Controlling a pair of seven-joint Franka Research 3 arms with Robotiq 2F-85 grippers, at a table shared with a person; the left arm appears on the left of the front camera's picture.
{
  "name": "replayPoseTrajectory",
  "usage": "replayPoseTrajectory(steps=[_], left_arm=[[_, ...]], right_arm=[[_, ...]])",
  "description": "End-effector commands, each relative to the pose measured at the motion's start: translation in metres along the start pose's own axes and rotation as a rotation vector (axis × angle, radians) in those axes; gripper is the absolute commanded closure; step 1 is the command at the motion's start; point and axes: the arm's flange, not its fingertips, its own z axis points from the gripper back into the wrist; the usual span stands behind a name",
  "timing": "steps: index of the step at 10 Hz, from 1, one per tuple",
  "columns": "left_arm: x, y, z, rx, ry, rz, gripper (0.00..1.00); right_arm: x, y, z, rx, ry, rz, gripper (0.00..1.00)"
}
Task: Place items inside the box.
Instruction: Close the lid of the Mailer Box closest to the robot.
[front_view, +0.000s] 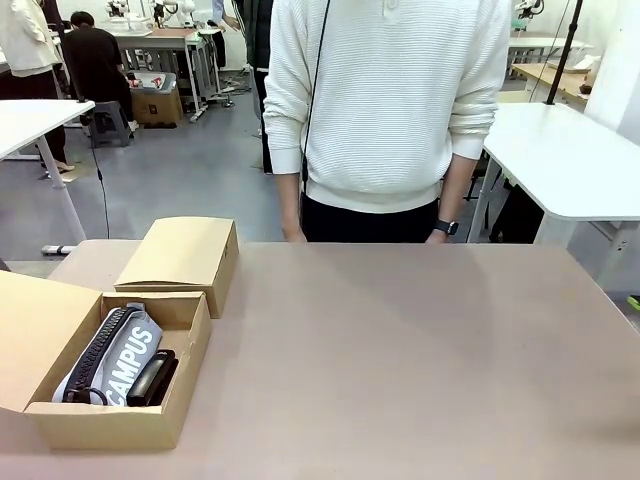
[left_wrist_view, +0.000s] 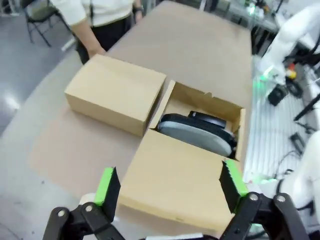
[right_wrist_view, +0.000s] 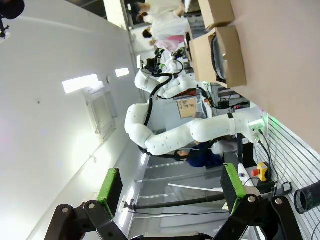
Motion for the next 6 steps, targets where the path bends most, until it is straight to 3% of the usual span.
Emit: replayPoseTrajectory(steps=[1,2,3,4,5,6], left_arm=[[0.0,-0.004,-0.009,0.003,0.029,0.174,0.0],[0.0,0.0,0.0,0.0,0.0,0.0,0.0],[0.006,0.002,-0.015,0.1,0.087,-0.457,0.0],[0.007,-0.008,-0.018,0.149,0.079,-0.749,0.0],[-0.003,-0.029,-0.011,0.114,0.039,-0.965,0.0],[-0.015,-0.046,0.0,0.165,0.015,-1.025,0.0]], right_arm=[[-0.002,0.002,0.0,0.008,0.003,0.008,0.0],[-0.002,0.002,0.0,0.008,0.003,0.008,0.0],[-0.002,0.002,0.0,0.008,0.003,0.008,0.0],[-0.002,0.002,0.0,0.008,0.003,0.008,0.0],[-0.002,0.002,0.0,0.008,0.003,0.008,0.0],[-0.002,0.002,0.0,0.008,0.003,0.008,0.0]])
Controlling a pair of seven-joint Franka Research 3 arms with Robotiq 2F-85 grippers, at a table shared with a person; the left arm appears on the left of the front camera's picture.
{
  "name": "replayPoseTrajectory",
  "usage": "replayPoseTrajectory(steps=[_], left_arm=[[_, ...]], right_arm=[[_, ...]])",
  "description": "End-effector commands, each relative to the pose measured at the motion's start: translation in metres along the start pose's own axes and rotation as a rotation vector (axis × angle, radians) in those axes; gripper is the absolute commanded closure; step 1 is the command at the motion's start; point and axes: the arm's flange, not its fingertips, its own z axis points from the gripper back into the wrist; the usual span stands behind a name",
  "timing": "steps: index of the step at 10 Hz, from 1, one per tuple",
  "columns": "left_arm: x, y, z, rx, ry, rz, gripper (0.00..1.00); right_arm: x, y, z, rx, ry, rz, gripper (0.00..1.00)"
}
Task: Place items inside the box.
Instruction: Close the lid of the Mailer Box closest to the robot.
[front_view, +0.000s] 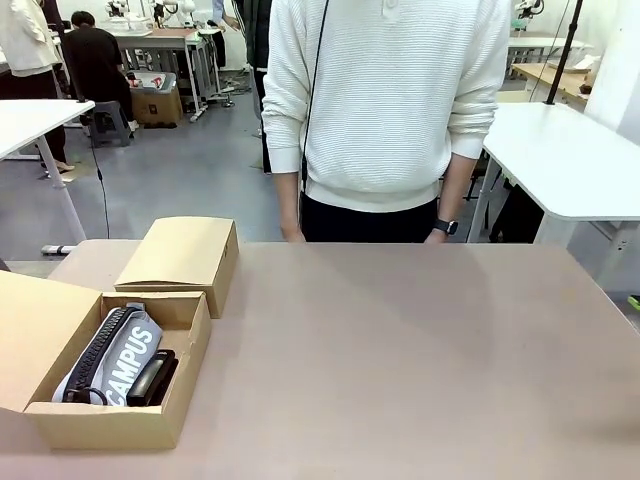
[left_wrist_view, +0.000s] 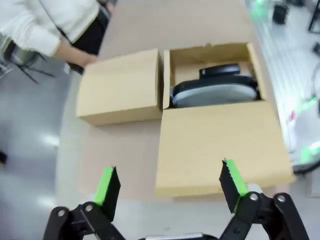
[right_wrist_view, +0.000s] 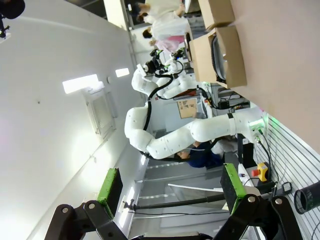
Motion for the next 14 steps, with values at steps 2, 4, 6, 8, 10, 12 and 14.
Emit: replayPoseTrajectory(steps=[2,4,6,8,10,12,14], left_arm=[[-0.018,-0.072,0.004,0.302,-0.071,-0.381,0.0],[-0.05,-0.069,-0.013,0.108,-0.156,-0.155,0.0],[-0.001,-0.064,0.013,0.206,-0.041,-0.221,0.0],[-0.022,-0.061,-0.015,0.094,-0.008,-0.248,0.0],[-0.062,-0.044,-0.031,-0.058,0.089,-0.197,0.0],[-0.075,-0.03,-0.039,-0.141,0.179,-0.209,0.0],[-0.091,-0.027,-0.05,-0.189,0.264,-0.113,0.0]], right_arm=[[-0.002,0.002,0.0,0.008,0.004,0.008,0.0],[-0.002,0.002,0.0,0.008,0.004,0.008,0.0],[-0.002,0.002,0.0,0.008,0.004,0.008,0.0],[-0.002,0.002,0.0,0.008,0.004,0.008,0.0],[-0.002,0.002,0.0,0.008,0.004,0.008,0.0],[-0.002,0.002,0.0,0.008,0.004,0.008,0.0],[-0.002,0.002,0.0,0.008,0.004,0.008,0.0]])
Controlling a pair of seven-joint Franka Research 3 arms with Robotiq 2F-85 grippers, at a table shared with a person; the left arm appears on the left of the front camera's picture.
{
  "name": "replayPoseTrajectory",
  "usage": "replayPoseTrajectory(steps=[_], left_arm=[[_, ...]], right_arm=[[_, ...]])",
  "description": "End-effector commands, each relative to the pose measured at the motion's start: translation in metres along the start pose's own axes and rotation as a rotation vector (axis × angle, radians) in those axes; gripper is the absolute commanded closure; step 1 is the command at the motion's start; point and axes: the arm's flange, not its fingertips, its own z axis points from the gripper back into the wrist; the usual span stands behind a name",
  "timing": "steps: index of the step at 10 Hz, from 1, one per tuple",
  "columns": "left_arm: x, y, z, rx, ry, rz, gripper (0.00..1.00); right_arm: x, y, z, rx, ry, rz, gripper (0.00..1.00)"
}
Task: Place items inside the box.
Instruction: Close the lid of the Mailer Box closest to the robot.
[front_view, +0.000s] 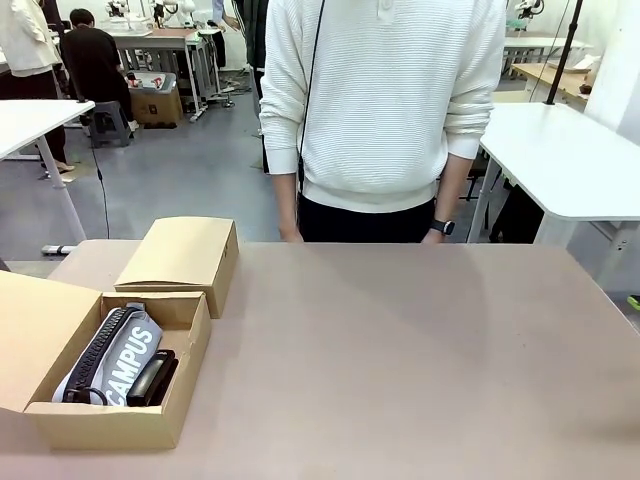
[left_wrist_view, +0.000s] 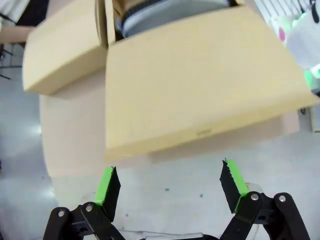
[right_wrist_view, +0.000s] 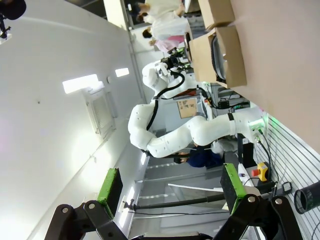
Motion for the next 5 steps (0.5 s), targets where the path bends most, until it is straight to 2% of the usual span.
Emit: replayPoseTrajectory(steps=[1,2,5], left_arm=[[-0.014,-0.003,-0.005,-0.07,-0.004,0.005,0.0],[-0.019,-0.003,-0.018,-0.108,0.076,0.044,0.0],[-0.037,0.0,-0.042,-0.108,-0.021,0.083,0.0]], right_arm=[[-0.002,0.002,0.0,0.008,0.003,0.008,0.0],[-0.002,0.002,0.0,0.008,0.003,0.008,0.0],[-0.002,0.002,0.0,0.008,0.003,0.008,0.0]])
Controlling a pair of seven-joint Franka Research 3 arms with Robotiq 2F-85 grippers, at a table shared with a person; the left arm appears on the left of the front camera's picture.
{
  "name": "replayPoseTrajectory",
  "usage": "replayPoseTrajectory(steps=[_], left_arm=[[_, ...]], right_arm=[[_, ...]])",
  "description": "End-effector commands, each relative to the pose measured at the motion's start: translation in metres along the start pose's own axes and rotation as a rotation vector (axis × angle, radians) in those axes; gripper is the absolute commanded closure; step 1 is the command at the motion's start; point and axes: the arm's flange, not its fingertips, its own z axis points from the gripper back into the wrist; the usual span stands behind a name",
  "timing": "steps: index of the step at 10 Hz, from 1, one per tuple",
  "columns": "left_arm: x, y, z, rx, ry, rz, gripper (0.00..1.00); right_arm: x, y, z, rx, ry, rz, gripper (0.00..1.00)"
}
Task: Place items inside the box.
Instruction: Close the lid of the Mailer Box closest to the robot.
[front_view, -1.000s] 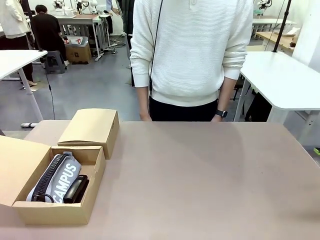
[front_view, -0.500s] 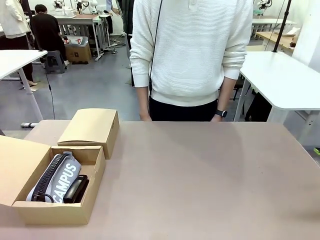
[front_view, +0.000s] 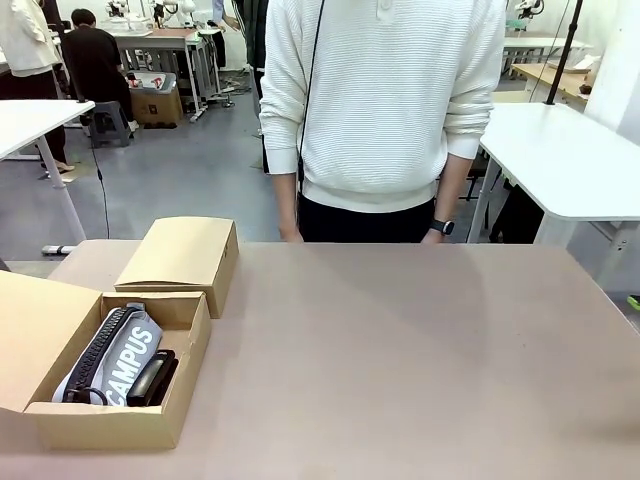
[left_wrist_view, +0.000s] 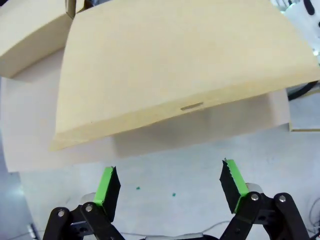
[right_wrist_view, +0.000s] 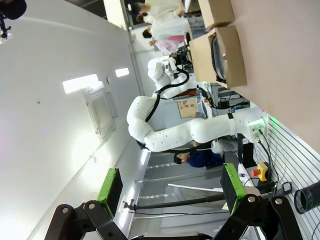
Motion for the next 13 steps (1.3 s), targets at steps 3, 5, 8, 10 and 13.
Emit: replayPoseTrajectory(steps=[3,5,8,10,13], left_arm=[[-0.003,0.004,-0.025,0.01,-0.222,0.037,0.0],[0.003,-0.001,-0.024,0.021,-0.353,0.042,0.0],[0.017,-0.004,-0.008,0.096,-0.444,0.047,0.0],[0.05,-0.01,0.003,0.121,-0.508,0.075,0.0],[0.094,-0.005,-0.003,0.098,-0.456,0.038,0.0]], right_arm=[[-0.002,0.002,0.0,0.008,0.003,0.008,0.0],[-0.002,0.002,0.0,0.008,0.003,0.008,0.0],[-0.002,0.002,0.0,0.008,0.003,0.008,0.0],[-0.002,0.002,0.0,0.008,0.003,0.008,0.0],[-0.002,0.002,0.0,0.008,0.003,0.008,0.0]])
